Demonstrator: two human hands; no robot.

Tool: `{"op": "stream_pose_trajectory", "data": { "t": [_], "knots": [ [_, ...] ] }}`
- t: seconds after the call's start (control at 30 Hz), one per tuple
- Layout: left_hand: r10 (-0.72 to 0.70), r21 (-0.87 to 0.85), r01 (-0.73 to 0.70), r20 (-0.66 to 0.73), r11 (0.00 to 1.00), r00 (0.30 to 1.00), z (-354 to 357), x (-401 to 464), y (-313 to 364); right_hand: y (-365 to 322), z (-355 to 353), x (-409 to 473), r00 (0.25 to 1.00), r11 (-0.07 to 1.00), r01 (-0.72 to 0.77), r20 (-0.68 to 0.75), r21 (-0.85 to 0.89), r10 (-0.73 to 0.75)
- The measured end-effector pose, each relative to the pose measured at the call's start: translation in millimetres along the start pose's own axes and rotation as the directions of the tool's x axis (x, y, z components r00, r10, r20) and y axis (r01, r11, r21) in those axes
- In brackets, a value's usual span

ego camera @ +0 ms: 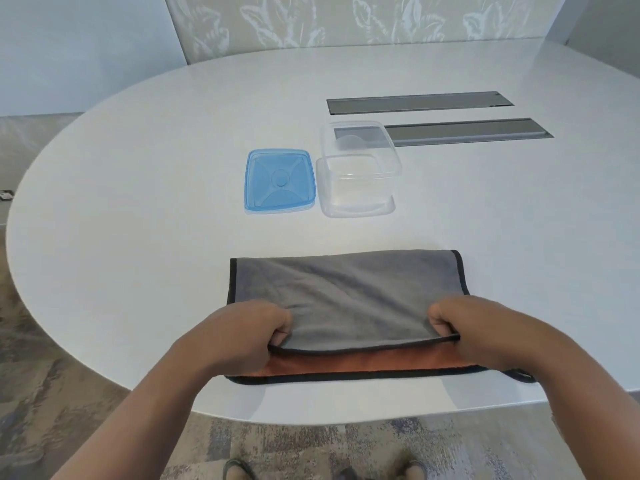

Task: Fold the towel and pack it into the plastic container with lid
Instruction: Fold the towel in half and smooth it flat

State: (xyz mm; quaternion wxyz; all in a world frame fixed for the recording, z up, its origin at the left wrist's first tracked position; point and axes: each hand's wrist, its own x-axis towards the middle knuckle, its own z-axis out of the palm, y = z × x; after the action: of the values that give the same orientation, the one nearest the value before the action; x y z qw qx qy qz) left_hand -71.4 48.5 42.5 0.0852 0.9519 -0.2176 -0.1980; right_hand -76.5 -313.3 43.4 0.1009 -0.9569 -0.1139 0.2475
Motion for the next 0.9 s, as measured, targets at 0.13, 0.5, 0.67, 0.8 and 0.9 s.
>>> {"op": "stream_pose_trajectory", "data": {
  "t": [0.13,0.5,0.67,0.8,0.9],
  "knots": [
    [-0.007,-0.007,0.007,0.015,1.000,1.000,-3,0,-1,1,-4,-1,1.000,1.000,-0.008,-0.019,-0.028,0.007],
    [0.014,0.011,-0.013,-0.068,1.000,0.998,-3,-8,0,7,-8,-14,0.997,0.998,-0.064,0.030,-0.018,0.065],
    [0.024,0.072,-0.027,0.033,0.997,0.999,5,-12,11,1,-1,-16,0.992,0.997,-0.063,0.104,-0.055,0.068],
    [-0.016,0.018,0.012,0.204,1.000,0.979,-1,-11,8,-2,-11,-23,0.978,0.994,-0.106,0.183,0.039,0.097],
    [-0.007,-0.091,0.019,0.130,0.996,0.992,-7,-4,9,-5,-18,-23,0.996,0.994,-0.059,0.065,0.090,0.053]
  ]
}}
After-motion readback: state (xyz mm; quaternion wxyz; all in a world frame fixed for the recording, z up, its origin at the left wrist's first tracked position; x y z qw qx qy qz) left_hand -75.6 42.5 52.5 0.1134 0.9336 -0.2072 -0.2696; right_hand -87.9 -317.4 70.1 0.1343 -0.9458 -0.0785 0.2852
